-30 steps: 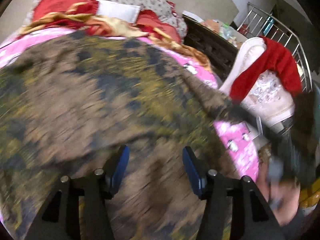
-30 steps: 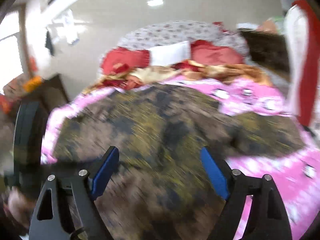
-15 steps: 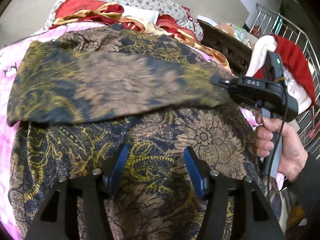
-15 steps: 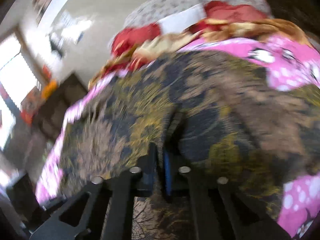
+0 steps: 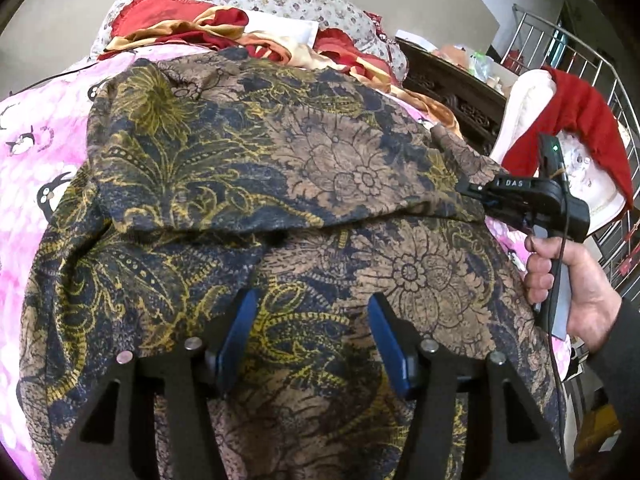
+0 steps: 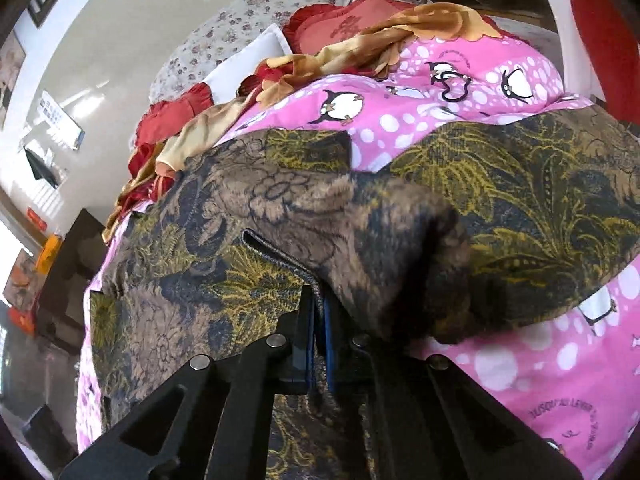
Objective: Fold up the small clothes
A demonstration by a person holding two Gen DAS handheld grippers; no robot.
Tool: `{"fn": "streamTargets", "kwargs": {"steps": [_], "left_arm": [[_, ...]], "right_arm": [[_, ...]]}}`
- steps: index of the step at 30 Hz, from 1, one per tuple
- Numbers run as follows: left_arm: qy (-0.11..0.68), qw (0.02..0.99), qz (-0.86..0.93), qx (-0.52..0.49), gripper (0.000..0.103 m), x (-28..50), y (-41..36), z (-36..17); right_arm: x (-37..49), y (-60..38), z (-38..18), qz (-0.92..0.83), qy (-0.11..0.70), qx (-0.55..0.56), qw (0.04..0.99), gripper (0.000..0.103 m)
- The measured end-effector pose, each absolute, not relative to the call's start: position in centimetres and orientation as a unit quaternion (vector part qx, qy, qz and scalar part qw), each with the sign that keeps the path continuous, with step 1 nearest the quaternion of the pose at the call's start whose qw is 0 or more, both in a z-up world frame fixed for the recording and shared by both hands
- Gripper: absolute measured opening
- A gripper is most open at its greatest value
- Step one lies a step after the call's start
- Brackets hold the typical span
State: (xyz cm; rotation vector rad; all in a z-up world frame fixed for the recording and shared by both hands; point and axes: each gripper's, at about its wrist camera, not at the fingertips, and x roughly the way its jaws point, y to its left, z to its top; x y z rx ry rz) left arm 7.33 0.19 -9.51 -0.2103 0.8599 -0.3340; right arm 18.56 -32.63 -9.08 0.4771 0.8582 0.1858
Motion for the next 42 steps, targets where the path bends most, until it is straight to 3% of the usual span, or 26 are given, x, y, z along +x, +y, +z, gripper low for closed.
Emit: {"fn": "streamTargets", "kwargs": {"steps": [5, 9, 13, 15, 16, 17, 20, 23, 27, 30, 32, 34, 37, 40, 42], "left_arm": [[0.401, 0.896, -0.151, -0.113, 0.062, 6.7, 1.0, -8.5], [0.345, 0.922, -0.101, -0.142, 0.063, 6.3, 4.7, -5.0], [0.315, 0.935, -0.048, -0.158, 0.061, 10.6, 7.8, -1.9], [0.325, 0.931, -0.047, -0.159, 0.05, 13.9, 8.1, -1.6], [0.339, 0.927, -0.041, -0.156, 0.028, 15.4, 8.0, -1.9], [0.36, 0.92, -0.031, -0.153, 0.018, 17.1, 7.9, -2.7], [0.423, 0.896, 0.031, -0.132, 0.013, 20.9, 8.2, -6.5], [0.435, 0.886, 0.041, -0.158, 0.008, 21.2, 9.6, -9.0], [0.431, 0.891, 0.031, -0.139, 0.008, 20.3, 9.7, -8.3], [0.408, 0.9, 0.026, -0.15, 0.011, 18.5, 10.4, -6.2], [0.389, 0.907, 0.006, -0.16, 0.021, 16.8, 10.3, -4.8], [0.38, 0.911, -0.02, -0.158, 0.023, 14.6, 9.5, -4.3], [0.393, 0.909, -0.023, -0.137, 0.036, 13.5, 7.9, -5.8], [0.418, 0.899, -0.013, -0.131, 0.035, 13.1, 7.8, -8.4], [0.415, 0.904, -0.008, -0.104, 0.037, 12.7, 7.2, -8.1]], "right_arm": [[18.4, -31.8, -8.3, 0.087, 0.425, 0.17, 0.885, 0.005], [17.0, -32.2, -6.2, 0.083, 0.414, 0.13, 0.897, 0.011], [14.3, -32.2, -3.6, 0.107, 0.365, 0.111, 0.918, 0.025], [13.8, -31.6, -3.3, 0.125, 0.355, 0.111, 0.92, 0.025], [13.8, -31.1, -3.3, 0.13, 0.352, 0.106, 0.921, 0.025], [14.0, -30.4, -3.3, 0.136, 0.351, 0.1, 0.921, 0.025], [15.9, -28.6, -4.3, 0.131, 0.361, 0.088, 0.919, 0.025], [18.3, -27.8, -5.3, 0.135, 0.374, 0.095, 0.913, 0.023], [21.9, -28.9, -7.6, 0.096, 0.411, 0.084, 0.903, 0.01], [21.9, -29.6, -6.6, 0.098, 0.412, 0.095, 0.901, 0.01], [20.6, -29.3, -5.3, 0.111, 0.396, 0.091, 0.907, 0.01], [18.8, -28.1, -4.3, 0.136, 0.382, 0.083, 0.91, 0.011], [16.6, -25.4, -5.0, 0.17, 0.394, 0.062, 0.901, 0.012], [16.2, -22.8, -8.7, 0.141, 0.454, -0.005, 0.88, 0.016], [15.8, -23.1, -9.0, 0.134, 0.442, 0.011, 0.887, 0.016]]}}
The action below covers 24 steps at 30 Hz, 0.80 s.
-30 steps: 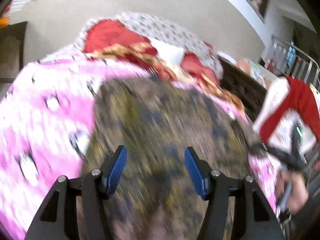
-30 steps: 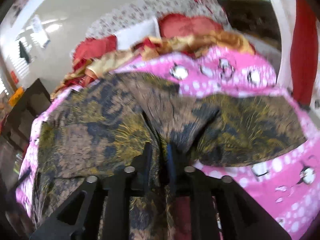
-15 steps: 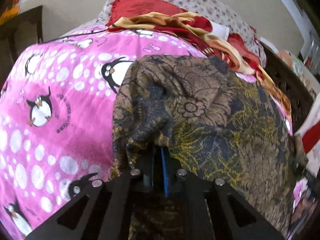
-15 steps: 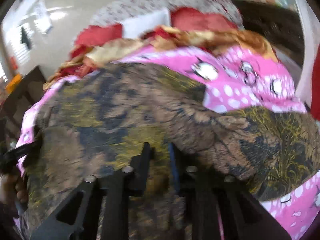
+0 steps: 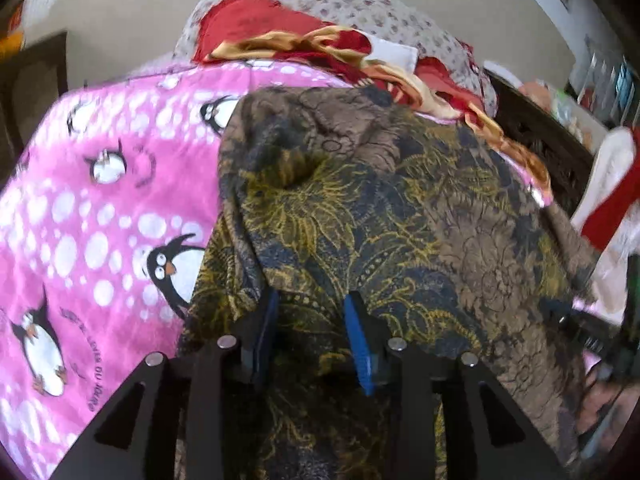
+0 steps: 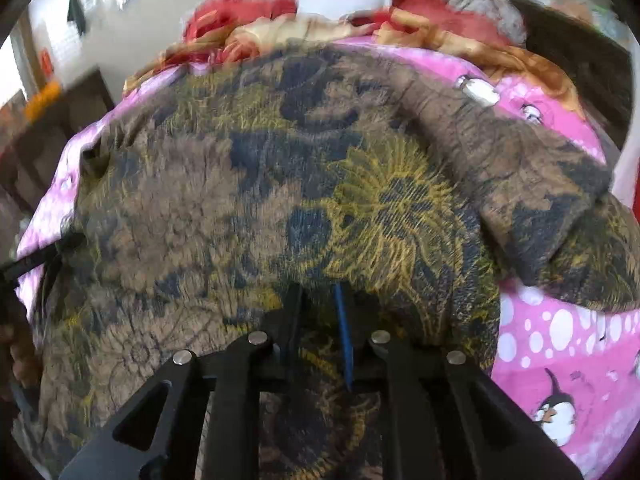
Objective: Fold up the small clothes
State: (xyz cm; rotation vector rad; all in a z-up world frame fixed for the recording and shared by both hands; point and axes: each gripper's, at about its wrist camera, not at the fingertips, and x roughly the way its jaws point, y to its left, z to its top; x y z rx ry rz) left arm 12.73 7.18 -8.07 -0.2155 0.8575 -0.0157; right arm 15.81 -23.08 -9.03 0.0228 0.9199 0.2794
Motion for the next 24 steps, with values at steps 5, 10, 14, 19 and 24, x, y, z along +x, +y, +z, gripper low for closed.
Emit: {"fn": "streamTargets", "kwargs": {"steps": [5, 10, 14, 19, 24], "left_arm": [[0.413, 0.906, -0.004, -0.095, 0.09, 11.1, 5.8, -8.0], [0.425, 0.903, -0.003, -0.062, 0.099, 11.0, 4.4, -9.2], [0.426, 0.903, -0.006, -0.064, 0.101, 11.2, 4.4, -9.4], [0.424, 0.903, -0.006, -0.068, 0.101, 11.1, 4.5, -9.3], [0.424, 0.903, -0.006, -0.068, 0.101, 11.2, 4.5, -9.4]], "right_arm": [[16.0, -24.8, -5.4, 0.139, 0.471, 0.013, 0.871, 0.017], [13.9, -35.3, -0.9, 0.064, 0.38, 0.038, 0.922, 0.049], [13.9, -48.6, -1.7, -0.036, 0.365, 0.19, 0.911, 0.049], [12.0, -58.4, -7.1, -0.024, 0.34, 0.431, 0.835, 0.048], [12.1, -58.5, -10.9, -0.023, 0.329, 0.504, 0.799, 0.048]]}}
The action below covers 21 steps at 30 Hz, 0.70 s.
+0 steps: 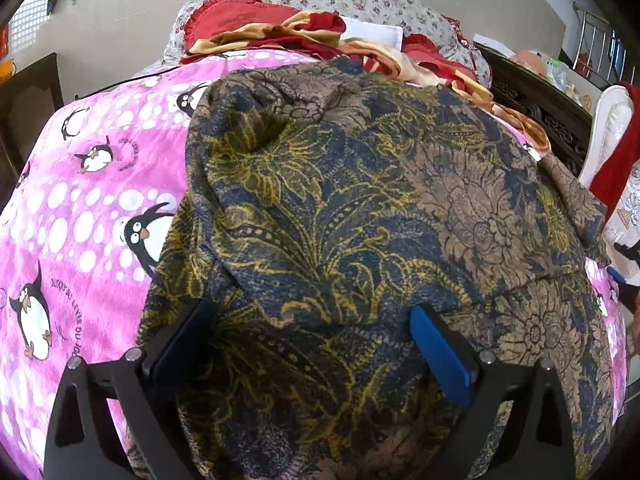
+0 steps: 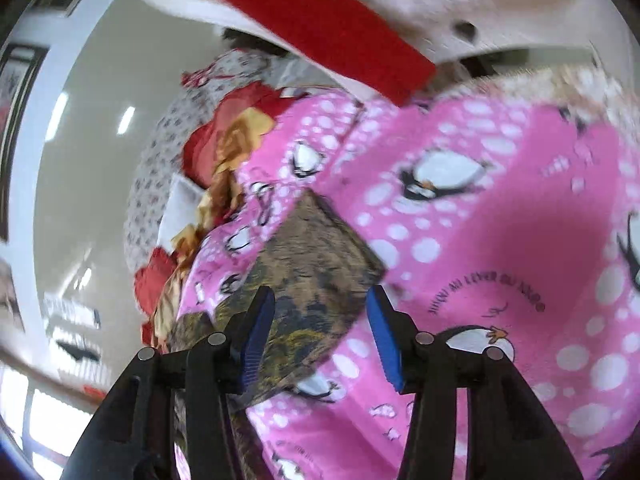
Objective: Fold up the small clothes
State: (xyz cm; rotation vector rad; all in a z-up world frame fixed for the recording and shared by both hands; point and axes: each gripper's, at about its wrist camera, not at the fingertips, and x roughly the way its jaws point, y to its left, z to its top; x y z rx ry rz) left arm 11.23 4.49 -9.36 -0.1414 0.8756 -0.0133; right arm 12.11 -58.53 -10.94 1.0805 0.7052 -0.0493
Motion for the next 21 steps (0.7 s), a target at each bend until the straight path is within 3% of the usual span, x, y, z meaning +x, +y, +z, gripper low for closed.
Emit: {"fn": "streamTargets", "kwargs": {"steps": [4, 7, 8, 9, 10, 11, 21], "left_arm": [[0.424, 0.903, -0.006, -0.069, 0.101, 11.2, 4.5, -9.4], [0.424, 0.903, -0.005, -0.069, 0.101, 11.2, 4.6, -9.4], [0.424, 0.903, -0.005, -0.07, 0.102, 11.2, 4.6, -9.4], [0.424, 0.903, -0.005, -0.071, 0.102, 11.2, 4.6, -9.4], [0.424, 0.903, -0.006, -0.07, 0.102, 11.2, 4.6, -9.4], [0.423, 0.903, -0.006, -0.071, 0.102, 11.3, 4.6, -9.4], [0.423, 0.903, -0.008, -0.074, 0.102, 11.2, 4.7, -9.4]], "right_arm": [[13.1, -58.2, -12.8, -0.033, 0.327, 0.518, 0.79, 0.047], [13.7, -58.3, -13.2, -0.039, 0.317, 0.52, 0.792, 0.041], [13.9, -58.4, -13.4, -0.039, 0.316, 0.518, 0.794, 0.034], [14.1, -58.4, -13.2, -0.04, 0.32, 0.509, 0.798, 0.013], [14.4, -58.3, -12.7, -0.039, 0.328, 0.495, 0.804, 0.006], [14.3, -58.3, -11.9, -0.043, 0.329, 0.476, 0.814, 0.006], [12.3, -57.6, 10.7, -0.056, 0.218, 0.24, 0.944, 0.005]]}}
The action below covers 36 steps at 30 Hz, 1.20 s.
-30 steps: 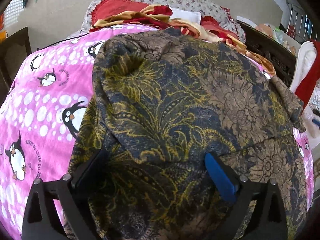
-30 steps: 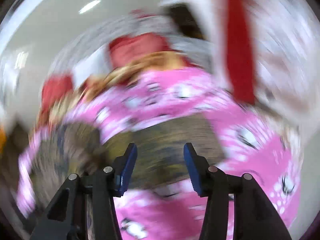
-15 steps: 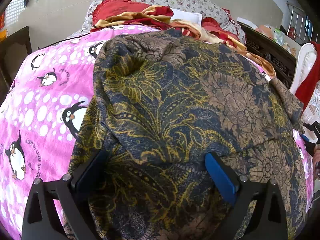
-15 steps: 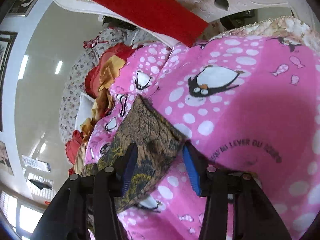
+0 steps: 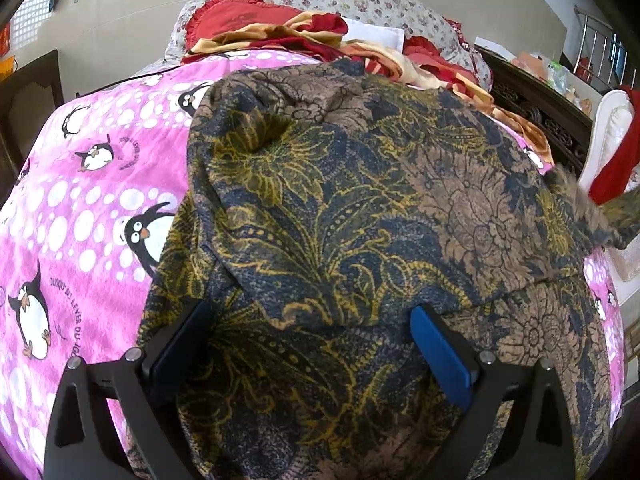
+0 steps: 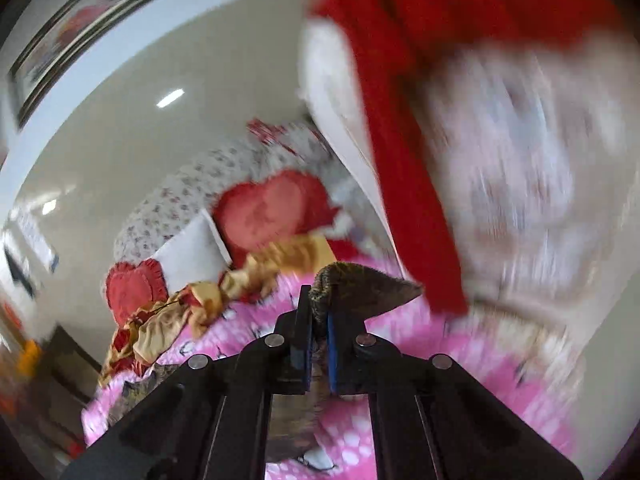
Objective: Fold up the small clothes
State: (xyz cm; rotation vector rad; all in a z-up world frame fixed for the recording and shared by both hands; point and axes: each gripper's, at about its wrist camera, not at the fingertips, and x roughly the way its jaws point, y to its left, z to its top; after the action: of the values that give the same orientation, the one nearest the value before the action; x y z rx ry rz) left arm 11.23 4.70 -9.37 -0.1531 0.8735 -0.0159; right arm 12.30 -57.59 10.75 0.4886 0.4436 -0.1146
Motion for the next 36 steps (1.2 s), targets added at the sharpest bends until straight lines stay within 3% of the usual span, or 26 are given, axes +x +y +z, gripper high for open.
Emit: {"fn": "streamTargets", "kwargs": {"steps": [5, 11, 15, 19, 25, 31, 36], "left_arm": [[0.421, 0.903, -0.009, -0.079, 0.102, 11.1, 4.8, -9.2], [0.403, 0.905, -0.029, -0.137, 0.101, 10.1, 7.3, -6.6], [0.394, 0.904, -0.024, -0.164, 0.101, 9.8, 9.2, -4.6], [0.386, 0.905, -0.047, -0.172, 0.101, 9.9, 9.6, -3.0], [0.378, 0.903, -0.128, -0.158, 0.101, 10.9, 6.9, -2.7], [0.409, 0.877, -0.203, -0.147, 0.101, 15.5, 1.6, -4.4], [0.442, 0.853, -0.238, -0.146, 0.096, 19.4, -1.3, -7.1]], "right_arm": [[11.7, -51.9, 16.4, -0.009, 0.189, 0.167, 0.968, 0.005], [13.9, -39.9, 16.1, 0.119, 0.213, 0.148, 0.958, 0.005], [16.8, -29.7, 11.8, 0.204, 0.253, 0.148, 0.934, 0.005], [19.5, -19.3, 2.7, 0.253, 0.333, 0.137, 0.898, 0.005], [18.4, -12.4, -8.9, 0.234, 0.43, 0.076, 0.869, 0.008], [14.4, -14.3, -8.7, 0.217, 0.422, 0.009, 0.88, 0.025], [8.7, -16.6, -9.2, 0.194, 0.429, -0.073, 0.879, 0.025]]}}
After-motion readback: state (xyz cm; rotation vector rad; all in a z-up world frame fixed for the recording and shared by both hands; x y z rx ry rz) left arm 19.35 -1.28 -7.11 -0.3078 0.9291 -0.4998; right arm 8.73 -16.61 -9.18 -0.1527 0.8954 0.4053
